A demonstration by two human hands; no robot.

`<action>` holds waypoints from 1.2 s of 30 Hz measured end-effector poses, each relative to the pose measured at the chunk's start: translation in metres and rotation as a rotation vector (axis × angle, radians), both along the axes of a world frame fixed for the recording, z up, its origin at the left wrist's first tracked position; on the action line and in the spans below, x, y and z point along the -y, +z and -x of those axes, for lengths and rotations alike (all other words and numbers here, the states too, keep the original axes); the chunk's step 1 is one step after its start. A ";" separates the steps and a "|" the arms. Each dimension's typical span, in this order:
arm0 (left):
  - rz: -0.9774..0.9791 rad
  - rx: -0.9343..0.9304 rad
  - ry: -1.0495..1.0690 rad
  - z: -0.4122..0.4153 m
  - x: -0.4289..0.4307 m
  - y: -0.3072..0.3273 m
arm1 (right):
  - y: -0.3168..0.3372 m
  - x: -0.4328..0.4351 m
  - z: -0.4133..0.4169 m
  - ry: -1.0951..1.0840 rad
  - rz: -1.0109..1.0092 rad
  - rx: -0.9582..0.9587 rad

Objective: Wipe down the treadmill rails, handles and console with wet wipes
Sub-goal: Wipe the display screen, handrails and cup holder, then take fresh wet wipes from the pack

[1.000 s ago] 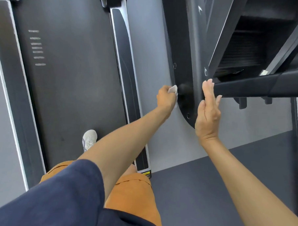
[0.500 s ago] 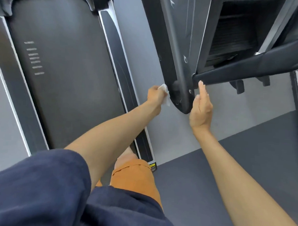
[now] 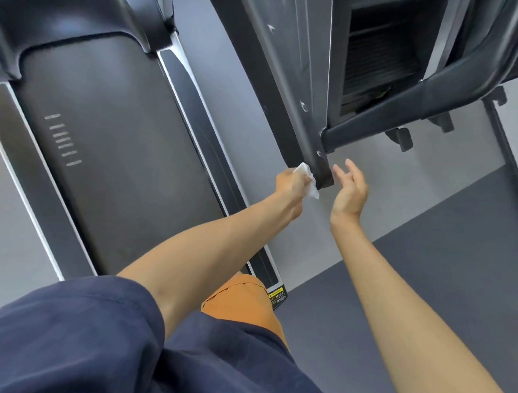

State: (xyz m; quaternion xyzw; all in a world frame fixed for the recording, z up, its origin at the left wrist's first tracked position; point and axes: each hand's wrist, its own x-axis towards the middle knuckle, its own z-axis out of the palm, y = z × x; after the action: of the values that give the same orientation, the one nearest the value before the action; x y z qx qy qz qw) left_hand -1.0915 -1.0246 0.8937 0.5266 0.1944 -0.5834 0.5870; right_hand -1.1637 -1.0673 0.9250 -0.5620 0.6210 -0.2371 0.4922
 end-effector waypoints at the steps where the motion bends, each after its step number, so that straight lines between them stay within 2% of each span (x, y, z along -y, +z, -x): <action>1: 0.025 -0.005 -0.037 -0.002 -0.003 0.006 | 0.005 0.001 0.001 -0.075 -0.020 0.032; 5: 0.443 0.033 -0.219 -0.020 -0.013 0.045 | 0.034 -0.002 -0.003 -0.115 -0.032 0.008; 8: 0.525 0.137 -0.224 -0.065 -0.021 0.080 | 0.063 -0.012 -0.033 -0.106 -0.144 0.092; 12: 0.445 0.333 -0.151 -0.145 -0.058 0.126 | 0.105 -0.033 -0.101 0.125 -0.337 0.254; 18: 0.359 0.593 -0.033 -0.242 -0.135 0.198 | 0.167 -0.080 -0.217 0.480 -0.317 0.379; 24: 0.149 0.800 0.165 -0.313 -0.199 0.237 | 0.203 -0.123 -0.310 0.596 -0.313 0.454; 30: 0.025 0.804 0.275 -0.379 -0.233 0.242 | 0.207 -0.142 -0.395 0.708 -0.304 0.479; 36: -0.032 0.820 0.332 -0.466 -0.211 0.235 | 0.198 -0.115 -0.498 0.799 -0.292 0.458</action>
State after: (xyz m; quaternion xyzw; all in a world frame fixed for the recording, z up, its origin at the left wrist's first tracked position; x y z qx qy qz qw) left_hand -0.6251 -0.8137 1.1285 0.6852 0.0367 -0.2208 0.6931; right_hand -0.6661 -0.9520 1.1234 -0.6149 0.2588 -0.0572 0.7427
